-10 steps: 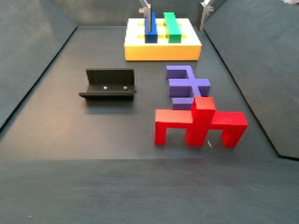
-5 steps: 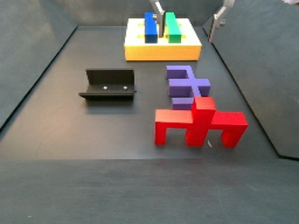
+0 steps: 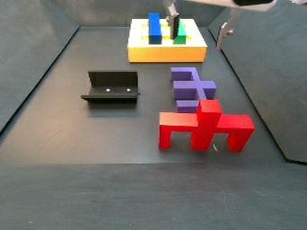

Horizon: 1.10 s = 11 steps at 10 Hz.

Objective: Pick up the purple object. Move up. Place the purple object on the fixture. Regrasp the purple object. Move to above the board. Insert the purple object.
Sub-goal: Pick up the purple object.

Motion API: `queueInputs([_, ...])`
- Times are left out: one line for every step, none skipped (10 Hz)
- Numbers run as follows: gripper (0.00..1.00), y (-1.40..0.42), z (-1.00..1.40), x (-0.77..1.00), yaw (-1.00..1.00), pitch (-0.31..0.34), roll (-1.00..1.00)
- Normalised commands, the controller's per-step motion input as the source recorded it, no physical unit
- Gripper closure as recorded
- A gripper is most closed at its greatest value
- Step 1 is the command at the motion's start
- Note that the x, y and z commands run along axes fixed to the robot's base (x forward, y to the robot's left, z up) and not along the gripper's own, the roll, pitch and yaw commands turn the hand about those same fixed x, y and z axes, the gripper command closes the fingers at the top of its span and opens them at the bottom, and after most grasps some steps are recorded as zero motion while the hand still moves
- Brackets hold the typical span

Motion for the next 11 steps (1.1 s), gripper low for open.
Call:
queueInputs([0.00,-0.28,-0.49,-0.24,-0.64,-0.093,0.00])
queueInputs([0.00,-0.26,-0.55,-0.23,-0.66,-0.094,0.00])
queueInputs([0.00,-0.15,-0.56,-0.09,-0.84,-0.070,0.00])
queueInputs([0.00,-0.03,-0.62,0.00,-1.00,-0.074,0.00])
queueInputs([0.00,0.00,-0.60,0.00,-1.00,-0.091,0.00])
queueInputs([0.00,0.00,-0.60,0.00,-1.00,-0.091,0.00])
queueInputs([0.00,-0.02,-0.57,0.00,-1.00,-0.067,0.00])
queueInputs([0.00,-0.04,-0.52,0.00,-1.00,-0.091,-0.02])
queueInputs([0.00,-0.03,-0.42,0.00,-1.00,-0.080,-0.04])
queueInputs([0.00,0.00,-0.40,-0.05,-0.98,-0.106,-0.08])
queueInputs([0.00,-0.01,-0.36,-0.17,-0.88,-0.146,-0.12])
